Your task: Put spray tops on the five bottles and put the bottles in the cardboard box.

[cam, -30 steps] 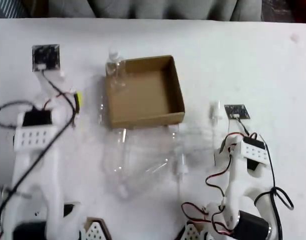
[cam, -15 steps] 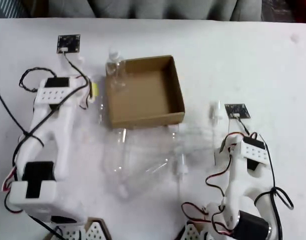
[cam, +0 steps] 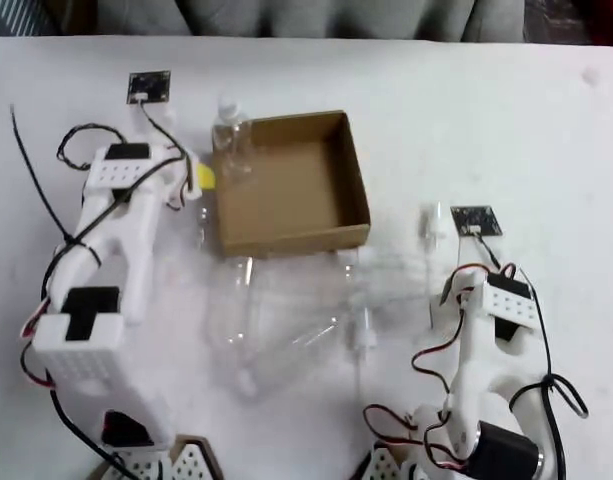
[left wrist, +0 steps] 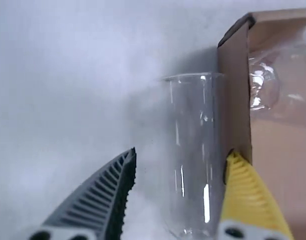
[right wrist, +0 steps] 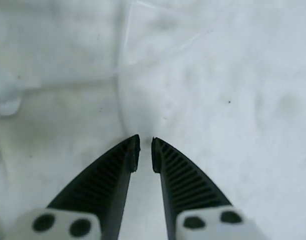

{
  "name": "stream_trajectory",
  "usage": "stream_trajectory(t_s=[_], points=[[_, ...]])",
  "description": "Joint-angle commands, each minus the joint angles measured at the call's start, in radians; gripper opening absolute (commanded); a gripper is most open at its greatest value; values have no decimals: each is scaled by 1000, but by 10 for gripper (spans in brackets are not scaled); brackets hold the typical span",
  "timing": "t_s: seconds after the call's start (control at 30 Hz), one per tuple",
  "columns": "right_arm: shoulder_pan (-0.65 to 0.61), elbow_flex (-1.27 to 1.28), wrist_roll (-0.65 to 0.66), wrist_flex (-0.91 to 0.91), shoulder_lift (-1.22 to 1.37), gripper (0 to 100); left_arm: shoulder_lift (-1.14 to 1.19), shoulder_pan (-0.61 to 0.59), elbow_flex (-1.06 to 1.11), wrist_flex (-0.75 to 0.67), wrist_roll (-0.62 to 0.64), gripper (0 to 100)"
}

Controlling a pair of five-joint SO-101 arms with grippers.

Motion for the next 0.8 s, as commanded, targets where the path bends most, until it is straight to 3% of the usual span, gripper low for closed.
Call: stream_trajectory(t_s=[0.0,0.2,0.37,0.6,0.77], points=[[-4,-6,11,-13,-24,18,51,-13,-143,55,0,256],[-13,-6,11,-13,-24,18,163,-33,-264,155,6,256],[-21,-6,12,-13,-24,18,225,-136,-341,302,9,256],[-35,-6,12,-15,-24,18,216,-314,-356,505,184,256],[-35,-5,52,-13,-24,17,202,-394,-353,577,233,256]])
